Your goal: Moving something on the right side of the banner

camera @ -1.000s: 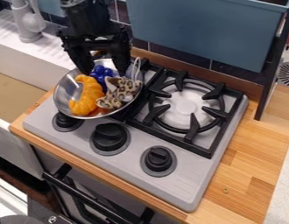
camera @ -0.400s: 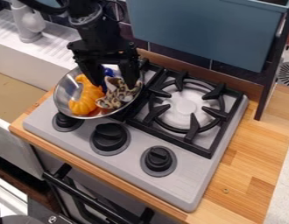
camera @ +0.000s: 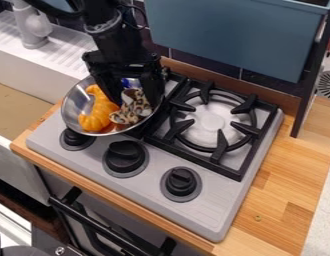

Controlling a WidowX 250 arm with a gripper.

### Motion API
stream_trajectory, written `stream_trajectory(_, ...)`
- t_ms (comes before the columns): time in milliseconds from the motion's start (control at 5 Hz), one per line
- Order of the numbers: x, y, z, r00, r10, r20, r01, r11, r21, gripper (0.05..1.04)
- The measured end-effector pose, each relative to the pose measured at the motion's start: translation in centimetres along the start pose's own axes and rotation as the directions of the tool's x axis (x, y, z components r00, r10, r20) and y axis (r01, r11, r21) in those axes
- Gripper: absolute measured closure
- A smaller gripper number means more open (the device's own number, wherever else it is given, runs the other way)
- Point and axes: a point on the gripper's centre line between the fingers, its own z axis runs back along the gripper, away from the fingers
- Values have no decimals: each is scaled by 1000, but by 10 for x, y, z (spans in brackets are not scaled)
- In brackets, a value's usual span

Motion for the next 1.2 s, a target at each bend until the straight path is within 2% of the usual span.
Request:
stream_trajectory(200,-1,0,-3,1000,16,-10,-16,1000,-1,130)
stream_trajectory(600,-1,1,-5,1000,24,-18,-24,1000,1,627)
stream_trajectory(800,3,1,-2,999,39,-8,-39,999,8,806)
stream_trajectory(1000,5,9,6,997,74,-15,-74,997,-8,918)
stream_trajectory(1200,9,16,16,994,106,-13,-106,994,-25,966)
